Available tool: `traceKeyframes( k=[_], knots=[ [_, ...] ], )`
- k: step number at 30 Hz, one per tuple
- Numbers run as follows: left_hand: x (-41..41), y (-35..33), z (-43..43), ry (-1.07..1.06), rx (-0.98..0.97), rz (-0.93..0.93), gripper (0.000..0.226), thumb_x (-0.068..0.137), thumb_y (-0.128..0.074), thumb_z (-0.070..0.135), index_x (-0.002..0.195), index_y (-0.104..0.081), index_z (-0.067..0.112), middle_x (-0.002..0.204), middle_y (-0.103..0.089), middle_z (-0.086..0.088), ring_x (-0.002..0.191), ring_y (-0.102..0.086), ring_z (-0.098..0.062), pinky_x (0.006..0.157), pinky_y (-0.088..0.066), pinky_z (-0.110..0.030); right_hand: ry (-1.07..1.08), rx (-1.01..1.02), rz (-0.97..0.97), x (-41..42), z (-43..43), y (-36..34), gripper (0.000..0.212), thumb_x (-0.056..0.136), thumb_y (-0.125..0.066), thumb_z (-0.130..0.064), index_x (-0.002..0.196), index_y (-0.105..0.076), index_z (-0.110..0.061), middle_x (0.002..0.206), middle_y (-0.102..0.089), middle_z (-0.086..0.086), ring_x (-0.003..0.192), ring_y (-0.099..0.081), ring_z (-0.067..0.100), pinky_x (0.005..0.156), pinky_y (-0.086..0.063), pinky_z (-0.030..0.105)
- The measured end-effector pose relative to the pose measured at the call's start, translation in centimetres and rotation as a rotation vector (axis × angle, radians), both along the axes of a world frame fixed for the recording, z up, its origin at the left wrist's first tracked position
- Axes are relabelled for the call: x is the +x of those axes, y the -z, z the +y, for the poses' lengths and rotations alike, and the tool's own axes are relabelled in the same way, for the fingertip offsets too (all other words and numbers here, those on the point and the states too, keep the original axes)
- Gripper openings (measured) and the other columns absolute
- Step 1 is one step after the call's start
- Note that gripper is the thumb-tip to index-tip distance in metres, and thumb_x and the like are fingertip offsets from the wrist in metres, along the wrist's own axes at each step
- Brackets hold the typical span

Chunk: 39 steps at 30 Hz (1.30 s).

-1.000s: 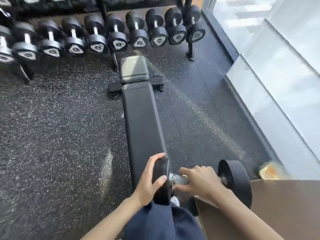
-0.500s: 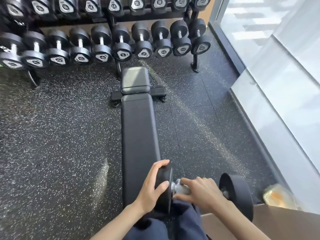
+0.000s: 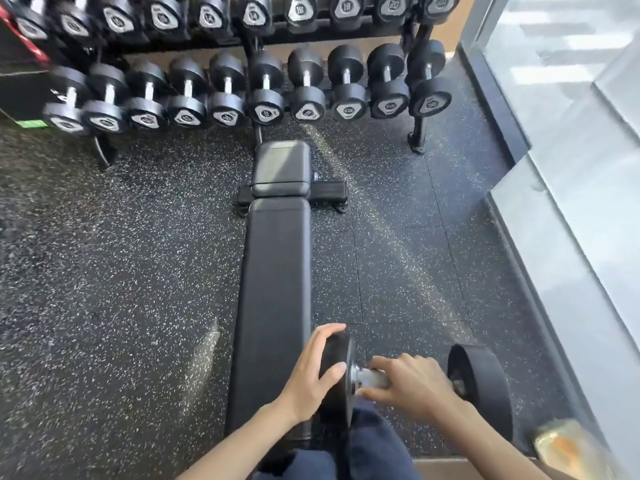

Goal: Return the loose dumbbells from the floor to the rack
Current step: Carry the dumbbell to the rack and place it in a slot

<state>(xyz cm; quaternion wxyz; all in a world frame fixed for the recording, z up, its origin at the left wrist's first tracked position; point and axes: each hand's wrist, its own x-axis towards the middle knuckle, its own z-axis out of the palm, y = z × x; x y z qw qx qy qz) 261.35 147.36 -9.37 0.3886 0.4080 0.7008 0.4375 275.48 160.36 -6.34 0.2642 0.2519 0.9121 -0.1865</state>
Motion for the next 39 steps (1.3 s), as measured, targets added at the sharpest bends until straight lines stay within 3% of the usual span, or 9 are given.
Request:
traceKeyframes(
  k=[2,6,12,18,22,24,29,33,39],
  knots=[
    [0.1,0.0,1.8,0.053,-0.013,0.029,0.055,0.086,-0.044,0.048,0.133,-0.041,0.02,0.137,-0.044,0.006,0.133,-0.037,-0.007,0.112,-0.028,-0.026,0.039,0.002,0.005,0.6,1.3,0.1,0.058,0.076,-0.04,-0.077,0.104,-0.05,-0.028,0.105,-0.067,0.005,0.103,-0.06,0.029,0.068,-0.034,0.035],
    [0.2,0.7,4.5,0.158,-0.026,0.1,0.053,0.086,-0.042,0.049,0.132,-0.042,0.022,0.136,-0.044,0.008,0.132,-0.036,-0.005,0.111,-0.027,-0.024,0.115,0.016,0.017,2.0,3.1,0.8,0.064,0.073,-0.039,-0.08,0.109,-0.051,-0.029,0.104,-0.067,0.004,0.103,-0.06,0.028,0.069,-0.039,0.034],
    [0.5,1.4,7.8,0.336,-0.007,0.232,0.057,0.089,-0.04,0.046,0.137,-0.04,0.013,0.138,-0.04,0.006,0.132,-0.031,-0.003,0.112,-0.021,-0.018,0.192,0.016,0.004,3.9,5.0,1.6,0.063,0.071,-0.036,-0.083,0.1,-0.047,-0.028,0.099,-0.068,0.002,0.099,-0.061,0.026,0.064,-0.034,0.034],
    [1.5,1.9,8.6,0.287,0.01,0.138,0.057,0.088,-0.043,0.048,0.136,-0.041,0.016,0.139,-0.042,0.007,0.133,-0.032,0.0,0.112,-0.021,-0.017,0.201,-0.02,-0.012,4.9,6.2,1.6,0.073,0.061,-0.029,-0.089,0.095,-0.046,-0.027,0.095,-0.068,0.001,0.092,-0.063,0.027,0.063,-0.036,0.034],
    [2.2,1.7,8.6,0.152,0.017,0.008,0.058,0.084,-0.049,0.05,0.133,-0.046,0.017,0.136,-0.046,0.007,0.131,-0.039,-0.006,0.109,-0.027,-0.018,0.166,-0.017,-0.019,4.8,6.7,1.0,0.071,0.056,-0.02,-0.091,0.086,-0.04,-0.029,0.094,-0.068,0.001,0.091,-0.063,0.026,0.064,-0.038,0.034],
    [2.7,1.6,8.6,0.081,0.022,-0.059,0.057,0.082,-0.051,0.049,0.13,-0.047,0.018,0.134,-0.048,0.007,0.129,-0.041,-0.004,0.108,-0.028,-0.017,0.142,-0.008,-0.02,4.7,7.0,0.8,0.079,0.054,-0.014,-0.09,0.091,-0.043,-0.028,0.094,-0.068,0.001,0.09,-0.063,0.026,0.067,-0.042,0.034],
    [2.5,1.4,9.5,0.045,-0.005,-0.078,0.056,0.083,-0.049,0.051,0.13,-0.045,0.02,0.135,-0.049,0.004,0.129,-0.041,-0.004,0.108,-0.028,-0.018,0.105,-0.006,-0.028,3.5,8.7,0.3,0.063,0.071,-0.037,-0.083,0.103,-0.049,-0.03,0.095,-0.068,0.0,0.092,-0.063,0.024,0.072,-0.045,0.032],
    [0.9,2.1,11.9,0.13,-0.031,-0.014,0.058,0.085,-0.043,0.053,0.133,-0.042,0.019,0.136,-0.046,0.005,0.13,-0.038,-0.005,0.111,-0.027,-0.023,0.083,0.005,-0.035,2.2,11.3,0.7,0.068,0.07,-0.036,-0.085,0.106,-0.052,-0.031,0.094,-0.069,-0.002,0.09,-0.065,0.021,0.073,-0.049,0.031],
    [-4.0,3.8,19.7,0.226,-0.078,0.016,0.065,0.083,-0.037,0.058,0.136,-0.038,0.019,0.139,-0.042,0.003,0.129,-0.033,0.0,0.107,-0.017,-0.008,0.105,-0.038,-0.102,-2.2,18.5,1.6,0.057,0.074,-0.038,-0.08,0.103,-0.051,-0.032,0.088,-0.065,-0.002,0.089,-0.064,0.024,0.073,-0.049,0.033]
  ],
)
